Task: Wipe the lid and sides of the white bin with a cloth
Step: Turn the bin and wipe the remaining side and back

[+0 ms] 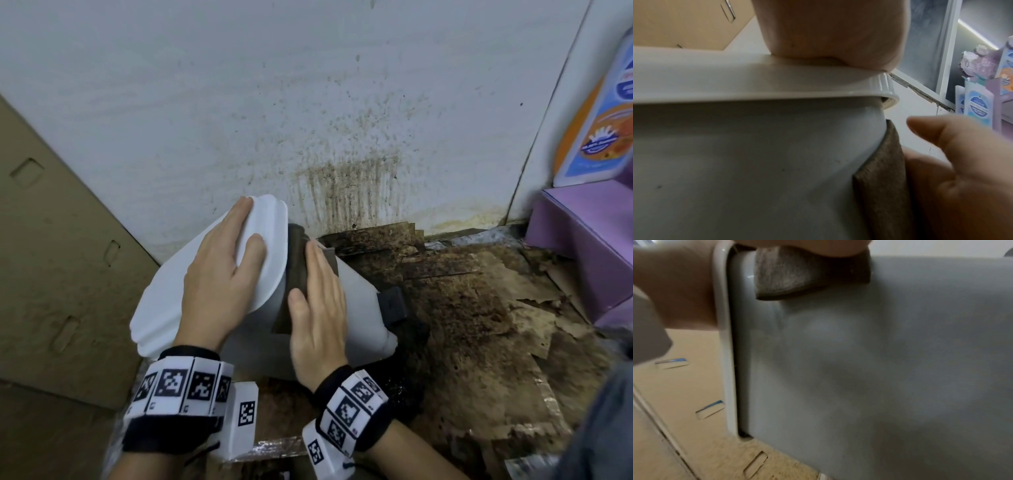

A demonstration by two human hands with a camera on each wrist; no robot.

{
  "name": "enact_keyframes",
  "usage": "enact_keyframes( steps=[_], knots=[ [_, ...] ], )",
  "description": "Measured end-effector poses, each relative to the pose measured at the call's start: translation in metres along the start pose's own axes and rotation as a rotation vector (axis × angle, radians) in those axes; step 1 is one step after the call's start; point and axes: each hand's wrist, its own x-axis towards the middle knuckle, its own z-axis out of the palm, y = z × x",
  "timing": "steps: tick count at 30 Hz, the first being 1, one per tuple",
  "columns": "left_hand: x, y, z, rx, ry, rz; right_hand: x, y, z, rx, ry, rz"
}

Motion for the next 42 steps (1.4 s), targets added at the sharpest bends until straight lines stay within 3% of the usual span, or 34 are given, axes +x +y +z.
enact_keyframes(
  steps=[7, 11, 15, 18, 24, 28, 32, 42],
  knots=[
    [0.001, -0.005, -0.004, -0.034, -0.005, 0.001, -0.003, 0.032, -0.010, -0.080, -0.031, -0.116],
    [0.003, -0.009, -0.007, -0.058, 0.007, -0.018, -0.019, 0.072, -0.016, -0.083, 0.002, -0.035],
    [0.003, -0.009, -0.008, -0.066, 0.011, -0.032, -0.034, 0.097, -0.021, -0.071, 0.119, 0.171],
    [0.002, -0.003, -0.004, -0.061, 0.010, -0.027, -0.037, 0.102, -0.022, -0.063, 0.154, 0.200],
    [0.003, 0.001, 0.003, -0.016, 0.015, -0.017, -0.025, 0.080, -0.011, -0.032, 0.205, 0.274],
    [0.002, 0.006, 0.008, -0.001, 0.014, -0.001, -0.005, 0.036, -0.004, 0.034, 0.151, 0.192],
    [0.003, 0.007, 0.010, 0.013, 0.007, 0.006, 0.019, -0.007, 0.003, 0.072, 0.068, 0.216],
    [0.001, 0.014, 0.015, 0.031, -0.023, 0.017, 0.045, 0.011, -0.023, 0.122, -0.108, 0.150]
  ],
)
